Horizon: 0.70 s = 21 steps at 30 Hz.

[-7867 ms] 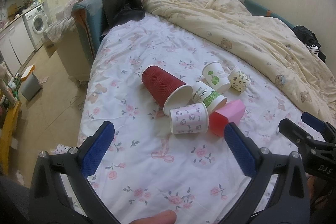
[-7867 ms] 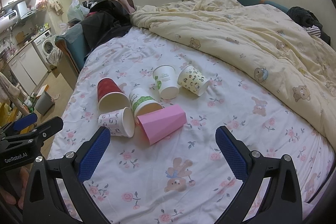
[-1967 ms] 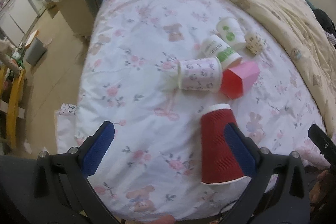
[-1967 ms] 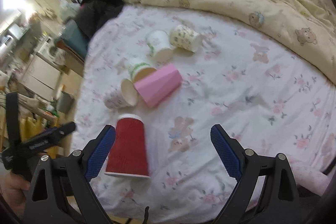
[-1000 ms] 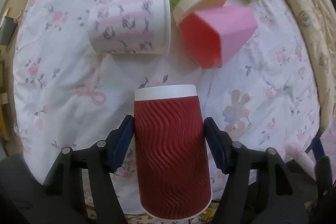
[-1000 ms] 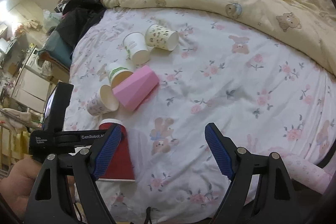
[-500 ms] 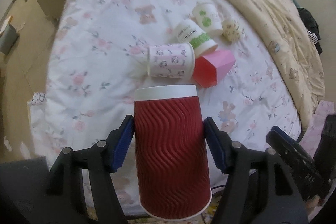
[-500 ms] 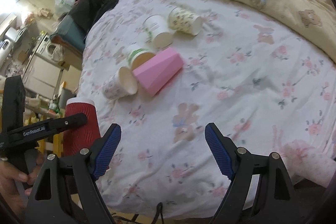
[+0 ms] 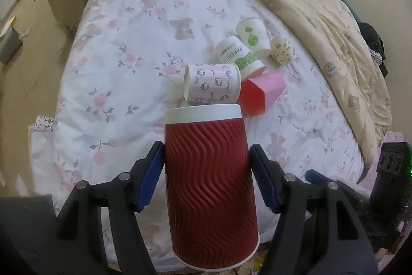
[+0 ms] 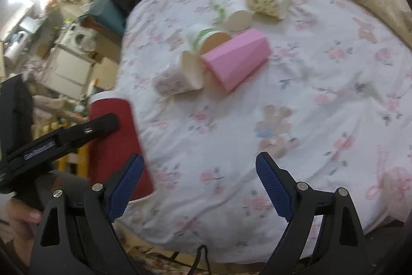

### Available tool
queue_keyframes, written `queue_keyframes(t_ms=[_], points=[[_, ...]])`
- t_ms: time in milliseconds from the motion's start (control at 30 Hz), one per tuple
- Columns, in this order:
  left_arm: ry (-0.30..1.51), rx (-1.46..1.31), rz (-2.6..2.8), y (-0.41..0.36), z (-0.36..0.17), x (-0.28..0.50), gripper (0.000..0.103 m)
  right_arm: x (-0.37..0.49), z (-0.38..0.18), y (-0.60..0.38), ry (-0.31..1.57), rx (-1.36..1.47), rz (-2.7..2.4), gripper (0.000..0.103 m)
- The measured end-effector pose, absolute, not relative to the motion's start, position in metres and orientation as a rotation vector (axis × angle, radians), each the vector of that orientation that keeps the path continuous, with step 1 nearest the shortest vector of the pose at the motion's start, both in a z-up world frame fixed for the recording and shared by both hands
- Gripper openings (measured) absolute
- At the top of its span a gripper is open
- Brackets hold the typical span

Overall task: Flip cup upside down
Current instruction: 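Lift the red cup with the left gripper and rotate it rim up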

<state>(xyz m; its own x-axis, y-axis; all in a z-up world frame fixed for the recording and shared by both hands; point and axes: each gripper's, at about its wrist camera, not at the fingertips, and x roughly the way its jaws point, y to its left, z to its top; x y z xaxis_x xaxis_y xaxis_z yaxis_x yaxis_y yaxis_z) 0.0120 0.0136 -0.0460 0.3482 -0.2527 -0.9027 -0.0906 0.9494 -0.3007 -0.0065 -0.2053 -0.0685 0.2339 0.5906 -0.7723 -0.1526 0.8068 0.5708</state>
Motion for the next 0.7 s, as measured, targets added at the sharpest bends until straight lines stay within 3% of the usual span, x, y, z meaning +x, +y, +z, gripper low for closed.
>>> queue_keyframes(t_ms=[267, 700], points=[[1.181, -0.289, -0.160, -0.002, -0.035, 0.010, 0.063, -0.022, -0.067, -0.157, 1.290, 0.312, 0.755, 0.091], [1.157, -0.291, -0.248, -0.011, -0.019, 0.007, 0.061, -0.006, -0.098, -0.168, 1.368, 0.247, 0.552, 0.091]])
